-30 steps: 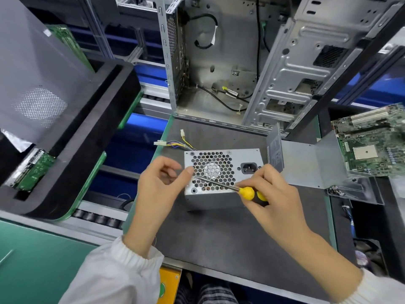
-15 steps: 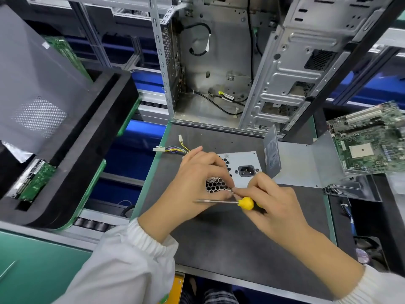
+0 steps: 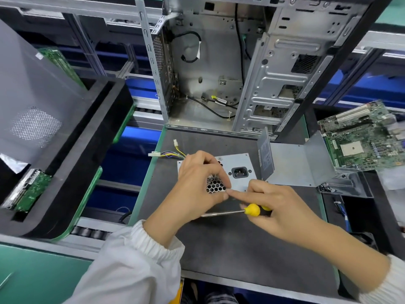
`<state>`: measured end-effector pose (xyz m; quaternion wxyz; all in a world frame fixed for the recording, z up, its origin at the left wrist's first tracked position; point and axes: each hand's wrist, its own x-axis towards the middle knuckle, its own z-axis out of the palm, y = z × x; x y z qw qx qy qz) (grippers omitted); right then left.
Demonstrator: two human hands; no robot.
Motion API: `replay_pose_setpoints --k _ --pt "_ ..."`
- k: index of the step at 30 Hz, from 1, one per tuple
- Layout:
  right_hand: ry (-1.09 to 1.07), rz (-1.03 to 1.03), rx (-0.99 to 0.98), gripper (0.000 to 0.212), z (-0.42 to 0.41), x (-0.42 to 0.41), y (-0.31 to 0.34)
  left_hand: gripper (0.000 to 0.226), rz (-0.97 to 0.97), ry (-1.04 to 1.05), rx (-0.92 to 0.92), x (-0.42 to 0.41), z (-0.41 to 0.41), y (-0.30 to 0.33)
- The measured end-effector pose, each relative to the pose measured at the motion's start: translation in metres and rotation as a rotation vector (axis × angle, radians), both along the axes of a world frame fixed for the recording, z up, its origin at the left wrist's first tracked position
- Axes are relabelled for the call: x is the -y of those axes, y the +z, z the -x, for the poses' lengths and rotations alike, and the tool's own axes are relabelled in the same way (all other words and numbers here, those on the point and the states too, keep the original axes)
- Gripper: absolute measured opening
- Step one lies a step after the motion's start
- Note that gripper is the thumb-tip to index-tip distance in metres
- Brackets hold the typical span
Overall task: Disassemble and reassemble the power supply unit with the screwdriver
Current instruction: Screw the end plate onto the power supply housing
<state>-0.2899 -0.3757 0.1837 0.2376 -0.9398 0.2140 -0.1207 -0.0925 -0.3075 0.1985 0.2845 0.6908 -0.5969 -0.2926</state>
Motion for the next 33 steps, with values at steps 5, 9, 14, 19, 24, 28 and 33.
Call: replay_pose_setpoints --k 5,9,14,19,24,28,33 --pt "-0.092 -0.182 0.07 0.028 0.004 0.012 0.016 0.012 -0.024 -0.014 -0.023 0.001 0.0 0.002" --pt "-0.061 -0.169 -0.101 0.014 0.01 0.039 0.052 0.008 -0.025 -0.006 -0.028 -0.001 0.0 0.001" --pt "0.078 0.097 -0.385 0.025 0.013 0.049 0.087 0.013 -0.007 -0.005 -0.033 -0.004 0.0 0.002" --pt "0.111 0.341 -0.457 0.038 0.01 0.043 0.103 0.015 0.006 0.011 -0.04 -0.004 0.001 0.002" --pt "0.125 0.493 -0.576 0.049 0.002 0.035 0.106 0.013 0.007 0.01 -0.046 -0.004 0.001 0.002" --pt "0.139 0.596 -0.718 0.052 -0.006 0.025 0.114 0.009 0.011 0.02 -0.042 -0.005 0.001 -0.001" --pt "0.136 0.683 -0.829 0.017 -0.026 0.007 0.128 0.012 0.011 0.021 -0.04 -0.004 0.001 -0.002"
